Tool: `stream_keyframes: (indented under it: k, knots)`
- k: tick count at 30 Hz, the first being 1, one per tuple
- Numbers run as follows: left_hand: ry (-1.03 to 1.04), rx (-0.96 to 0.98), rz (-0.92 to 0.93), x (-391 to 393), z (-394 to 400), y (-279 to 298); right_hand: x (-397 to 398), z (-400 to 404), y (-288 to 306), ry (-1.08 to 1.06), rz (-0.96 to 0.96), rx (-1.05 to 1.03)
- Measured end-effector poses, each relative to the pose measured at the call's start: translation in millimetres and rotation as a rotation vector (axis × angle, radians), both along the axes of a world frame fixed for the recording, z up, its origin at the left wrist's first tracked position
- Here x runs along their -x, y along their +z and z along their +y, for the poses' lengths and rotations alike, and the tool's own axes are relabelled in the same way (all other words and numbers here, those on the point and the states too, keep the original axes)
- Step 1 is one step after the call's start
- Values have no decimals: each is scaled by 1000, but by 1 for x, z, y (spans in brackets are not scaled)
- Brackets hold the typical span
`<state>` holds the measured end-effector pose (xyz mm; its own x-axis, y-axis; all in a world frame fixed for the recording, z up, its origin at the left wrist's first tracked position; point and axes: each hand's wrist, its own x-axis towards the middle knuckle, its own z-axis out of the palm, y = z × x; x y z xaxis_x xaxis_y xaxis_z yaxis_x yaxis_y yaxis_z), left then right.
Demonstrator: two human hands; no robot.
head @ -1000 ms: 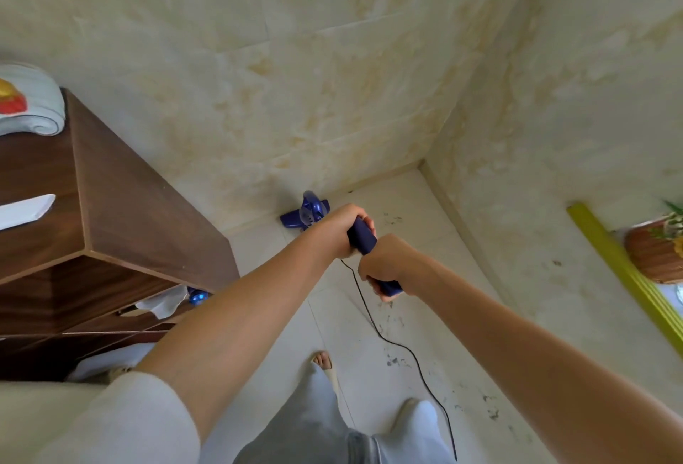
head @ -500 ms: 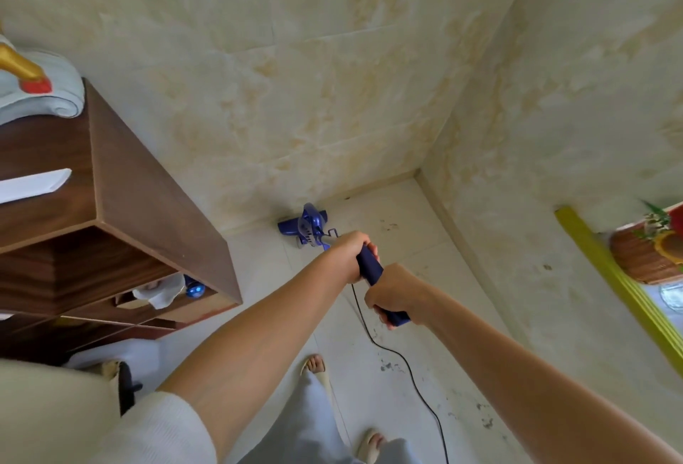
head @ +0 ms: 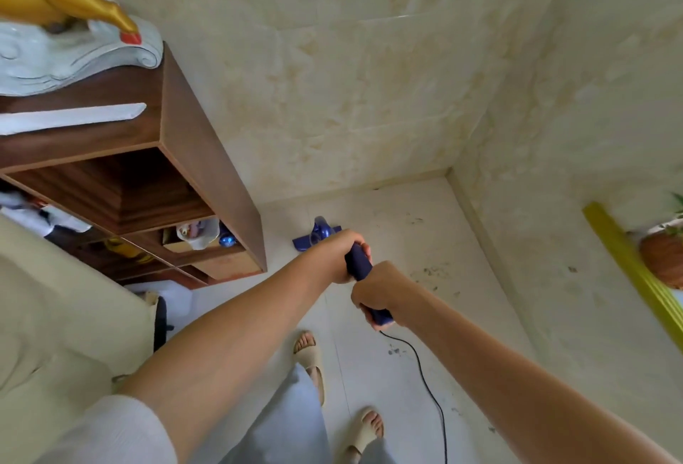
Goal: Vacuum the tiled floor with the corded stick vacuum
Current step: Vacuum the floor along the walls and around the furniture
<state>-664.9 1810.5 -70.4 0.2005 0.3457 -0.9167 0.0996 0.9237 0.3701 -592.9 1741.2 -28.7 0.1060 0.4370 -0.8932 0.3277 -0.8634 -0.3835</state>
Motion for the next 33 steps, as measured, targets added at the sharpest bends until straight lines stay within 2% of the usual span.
stream_keyframes:
  k: [6,12,16,23,33]
  knots:
    - [-48,-72,39,13,14,-5,21,11,-10,-56,26,-36]
    - [-116,-166,125,39,73,-8,57,71,-25,-88,16,-59]
    - [-130,-147,143,51,104,-9,71,98,-27,-115,0,-42]
    - [-157,-62,69,67,124,-12,79,115,-10,-72,-30,-52]
    - [-146,-5,0,53,148,11,64,145,-4,-111,-75,-38]
